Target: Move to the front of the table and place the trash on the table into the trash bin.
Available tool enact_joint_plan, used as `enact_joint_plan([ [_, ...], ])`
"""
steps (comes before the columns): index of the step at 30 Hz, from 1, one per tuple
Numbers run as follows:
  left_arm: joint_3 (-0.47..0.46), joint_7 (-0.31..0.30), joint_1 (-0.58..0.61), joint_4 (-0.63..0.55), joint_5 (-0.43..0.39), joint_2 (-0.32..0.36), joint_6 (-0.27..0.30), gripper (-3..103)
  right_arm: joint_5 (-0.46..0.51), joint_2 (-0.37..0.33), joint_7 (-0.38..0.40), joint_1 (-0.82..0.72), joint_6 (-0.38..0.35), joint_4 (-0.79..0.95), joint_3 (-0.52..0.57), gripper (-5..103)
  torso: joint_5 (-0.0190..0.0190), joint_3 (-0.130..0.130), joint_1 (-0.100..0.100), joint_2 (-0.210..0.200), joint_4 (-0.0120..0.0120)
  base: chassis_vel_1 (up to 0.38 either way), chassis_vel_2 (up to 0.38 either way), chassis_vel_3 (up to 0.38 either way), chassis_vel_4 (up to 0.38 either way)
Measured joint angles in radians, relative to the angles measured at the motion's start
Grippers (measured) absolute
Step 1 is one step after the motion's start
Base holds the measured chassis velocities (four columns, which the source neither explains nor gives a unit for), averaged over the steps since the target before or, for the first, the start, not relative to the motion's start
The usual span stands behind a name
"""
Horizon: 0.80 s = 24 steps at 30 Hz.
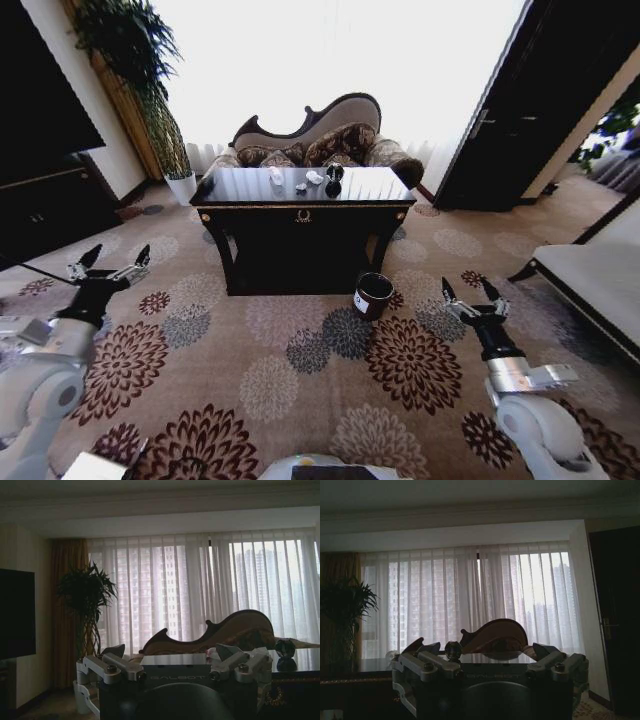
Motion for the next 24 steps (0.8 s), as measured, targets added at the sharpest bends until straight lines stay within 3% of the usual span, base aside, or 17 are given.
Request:
enact_joint_plan([
  [24,0.005,0.001,-0.002,0.0,-0.004,-0.001,0.003,100,-0.006,0.009,-0.014,-0.001,-0.001,-0.001,-0.001,100,0.0,0.0,0.0,0.0,0.0,-0.031,0.032,0.026,-0.036],
])
